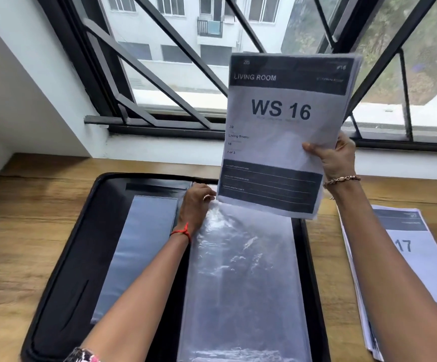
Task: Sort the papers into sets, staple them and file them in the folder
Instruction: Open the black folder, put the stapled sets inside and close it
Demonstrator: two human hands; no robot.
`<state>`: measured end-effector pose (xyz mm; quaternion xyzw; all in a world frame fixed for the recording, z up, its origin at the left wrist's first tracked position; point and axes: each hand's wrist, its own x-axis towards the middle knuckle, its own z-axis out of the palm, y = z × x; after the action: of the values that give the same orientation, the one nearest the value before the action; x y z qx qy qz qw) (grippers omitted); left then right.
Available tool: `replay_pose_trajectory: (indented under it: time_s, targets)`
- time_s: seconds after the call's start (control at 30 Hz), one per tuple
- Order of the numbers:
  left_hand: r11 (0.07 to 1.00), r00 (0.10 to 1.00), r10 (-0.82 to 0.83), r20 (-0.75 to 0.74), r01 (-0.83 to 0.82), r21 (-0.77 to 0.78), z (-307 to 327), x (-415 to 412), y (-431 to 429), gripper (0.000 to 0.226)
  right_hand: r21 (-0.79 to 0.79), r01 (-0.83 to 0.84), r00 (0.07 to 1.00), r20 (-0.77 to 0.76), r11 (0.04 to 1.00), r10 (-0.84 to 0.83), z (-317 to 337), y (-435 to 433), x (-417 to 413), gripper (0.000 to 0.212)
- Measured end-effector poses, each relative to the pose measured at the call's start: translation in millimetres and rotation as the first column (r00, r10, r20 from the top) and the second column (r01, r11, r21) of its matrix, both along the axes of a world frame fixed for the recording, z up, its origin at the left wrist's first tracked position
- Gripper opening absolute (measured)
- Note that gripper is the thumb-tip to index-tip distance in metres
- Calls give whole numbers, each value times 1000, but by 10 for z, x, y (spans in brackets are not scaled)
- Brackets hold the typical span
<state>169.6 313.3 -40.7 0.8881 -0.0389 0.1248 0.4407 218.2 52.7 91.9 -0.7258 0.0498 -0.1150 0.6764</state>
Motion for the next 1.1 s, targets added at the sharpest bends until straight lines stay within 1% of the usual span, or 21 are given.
replay_pose_trajectory:
  time_s: [0.13, 0.23, 0.33, 0.47, 0.63, 0.77, 0.83, 0.9, 1.03, 1.1]
  targets:
    - [999, 999, -31, 25, 31, 11, -51, -8, 34, 15, -113, -18, 994, 101, 993, 29, 165, 148, 120, 37]
    - [998, 998, -59, 37, 59, -16, -70, -25, 34, 16, -110, -38, 987, 148, 993, 54, 267, 230, 207, 39]
    - [998, 998, -51, 43, 52, -26, -71, -32, 17, 11, -133, -52, 988, 138, 990, 71, 305, 312, 289, 36]
    - [999, 998, -35, 49, 34, 17, -53, -41, -8, 7, -231, -153, 976, 116, 961, 183, 313, 443, 316, 29]
    - [997, 997, -36, 64, 32, 66, -19, -25, -15, 13, -349, -243, 958, 62, 905, 280, 333, 605, 404, 27]
    - [992, 996, -46, 77, 36, 123, 1, -3, -57, 9, -372, -237, 965, 20, 897, 263, 305, 715, 523, 34]
    - [982, 995, -56, 81, 40, 183, 6, 24, -80, 5, -362, -226, 968, 16, 904, 249, 296, 739, 589, 34]
    - [973, 997, -49, 66, 33, 230, 15, 34, -110, 6, -335, -249, 965, -10, 909, 261, 293, 756, 624, 34]
    - [980, 1000, -20, 10, 18, 199, 62, 48, -155, 3, -290, -356, 934, -73, 888, 350, 275, 798, 646, 33]
    - [982, 1000, -11, -8, 12, 190, 57, 62, -150, 3, -289, -378, 925, -93, 879, 367, 228, 847, 652, 32]
